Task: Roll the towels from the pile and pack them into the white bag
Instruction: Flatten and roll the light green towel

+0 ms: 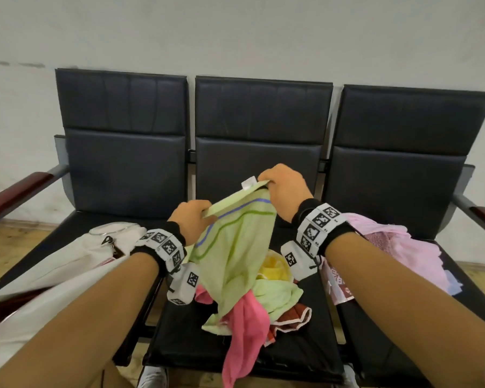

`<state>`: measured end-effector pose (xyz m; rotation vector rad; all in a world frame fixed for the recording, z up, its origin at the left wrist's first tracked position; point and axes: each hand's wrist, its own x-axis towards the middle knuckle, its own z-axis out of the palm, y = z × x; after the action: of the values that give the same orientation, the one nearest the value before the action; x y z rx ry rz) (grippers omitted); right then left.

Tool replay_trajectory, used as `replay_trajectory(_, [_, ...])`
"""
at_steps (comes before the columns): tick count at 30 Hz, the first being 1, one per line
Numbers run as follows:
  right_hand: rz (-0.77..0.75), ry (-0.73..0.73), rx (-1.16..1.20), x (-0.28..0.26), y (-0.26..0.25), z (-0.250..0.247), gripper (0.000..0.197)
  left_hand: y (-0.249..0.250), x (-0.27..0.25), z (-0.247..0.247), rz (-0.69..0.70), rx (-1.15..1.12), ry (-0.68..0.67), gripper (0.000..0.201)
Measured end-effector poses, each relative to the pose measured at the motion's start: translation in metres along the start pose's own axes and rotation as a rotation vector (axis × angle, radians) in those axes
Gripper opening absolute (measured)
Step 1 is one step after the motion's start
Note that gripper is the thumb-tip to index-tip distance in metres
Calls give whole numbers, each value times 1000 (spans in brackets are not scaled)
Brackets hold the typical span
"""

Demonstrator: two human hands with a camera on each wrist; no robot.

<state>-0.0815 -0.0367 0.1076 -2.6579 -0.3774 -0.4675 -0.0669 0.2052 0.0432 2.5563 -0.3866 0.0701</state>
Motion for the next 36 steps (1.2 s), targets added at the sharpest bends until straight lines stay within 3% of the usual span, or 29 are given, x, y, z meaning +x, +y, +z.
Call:
replay_trajectory(3, [150, 115, 46, 3, 12, -20, 14, -14, 5, -22, -56, -38, 101, 19])
replay_trajectory(7, [271, 253, 165, 14, 15, -44, 28, -4, 17, -66, -77, -75, 288, 14])
replay_trajectory(9, [251, 351, 268, 24, 9, -60, 35, 12, 27, -88, -78, -96, 415, 13])
replay_trajectory(13, [181, 573, 357, 48, -10, -106, 30, 45, 45, -130, -26, -144, 628, 13])
replay_trajectory(20, [-13, 824, 339, 68, -15, -159, 34, 90, 44, -175, 81, -212, 918, 19])
replay_trajectory(22, [-44, 819, 311, 63, -10, -155, 31, 89, 44, -173, 61, -179, 904, 18])
replay_trajectory(24, [7, 677, 257, 54, 2, -140, 21, 78, 45, -162, -30, -115, 808, 19])
replay_trajectory(26, [122, 479, 221, 43, 19, -122, 11, 64, 44, -144, -130, -20, 631, 21])
replay_trajectory(31, [359, 68, 141, 13, 64, -74, 22, 27, 43, -91, -173, 88, 242, 19])
replay_trajectory(36, [480, -32, 172, 0, 85, -52, 23, 14, 42, -65, -235, -13, 100, 15])
